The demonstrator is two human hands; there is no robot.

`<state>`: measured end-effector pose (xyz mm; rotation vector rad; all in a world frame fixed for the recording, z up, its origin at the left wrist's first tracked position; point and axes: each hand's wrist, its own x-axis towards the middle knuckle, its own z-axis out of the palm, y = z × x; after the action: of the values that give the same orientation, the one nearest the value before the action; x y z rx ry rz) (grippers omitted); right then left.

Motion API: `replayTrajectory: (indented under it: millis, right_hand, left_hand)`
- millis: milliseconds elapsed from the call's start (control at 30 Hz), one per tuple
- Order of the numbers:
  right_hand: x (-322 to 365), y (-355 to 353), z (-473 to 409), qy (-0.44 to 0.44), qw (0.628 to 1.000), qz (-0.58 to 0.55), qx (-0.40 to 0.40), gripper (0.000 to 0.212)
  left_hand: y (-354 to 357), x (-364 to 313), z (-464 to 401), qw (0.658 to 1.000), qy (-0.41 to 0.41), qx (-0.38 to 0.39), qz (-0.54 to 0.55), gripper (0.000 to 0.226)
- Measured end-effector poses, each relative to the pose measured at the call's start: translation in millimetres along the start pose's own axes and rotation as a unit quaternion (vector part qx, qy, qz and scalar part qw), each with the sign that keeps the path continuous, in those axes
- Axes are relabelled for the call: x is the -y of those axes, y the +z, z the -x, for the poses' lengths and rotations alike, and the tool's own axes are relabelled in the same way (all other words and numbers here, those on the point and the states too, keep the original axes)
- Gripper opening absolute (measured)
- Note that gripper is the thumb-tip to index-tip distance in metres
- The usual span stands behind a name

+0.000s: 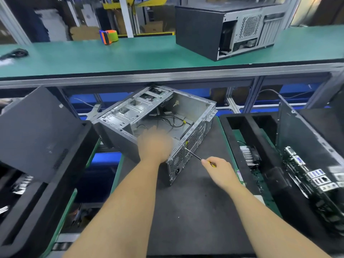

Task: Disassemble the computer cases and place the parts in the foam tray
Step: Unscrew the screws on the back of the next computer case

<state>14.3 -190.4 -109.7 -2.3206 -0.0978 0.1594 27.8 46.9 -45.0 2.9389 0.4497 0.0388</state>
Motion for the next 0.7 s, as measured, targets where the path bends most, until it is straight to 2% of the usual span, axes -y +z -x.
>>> replayTrajectory:
  millis: [267, 700]
  right_hand:
    - [5.9, -2.1, -3.8, -0.010, 1.000, 0.003, 0.008, 0.038]
    - [7.5, 2.3, 0.5, -0.008, 1.000, -0.015, 0.010, 0.034]
  left_hand:
    - [0.7, -1.9, -0.6, 0.999, -0.010, -0.030, 0.011, 0.047]
    - [-0.4, -1.6, 2.2, 0.999, -0.012, -0.033, 0.018, 0.045]
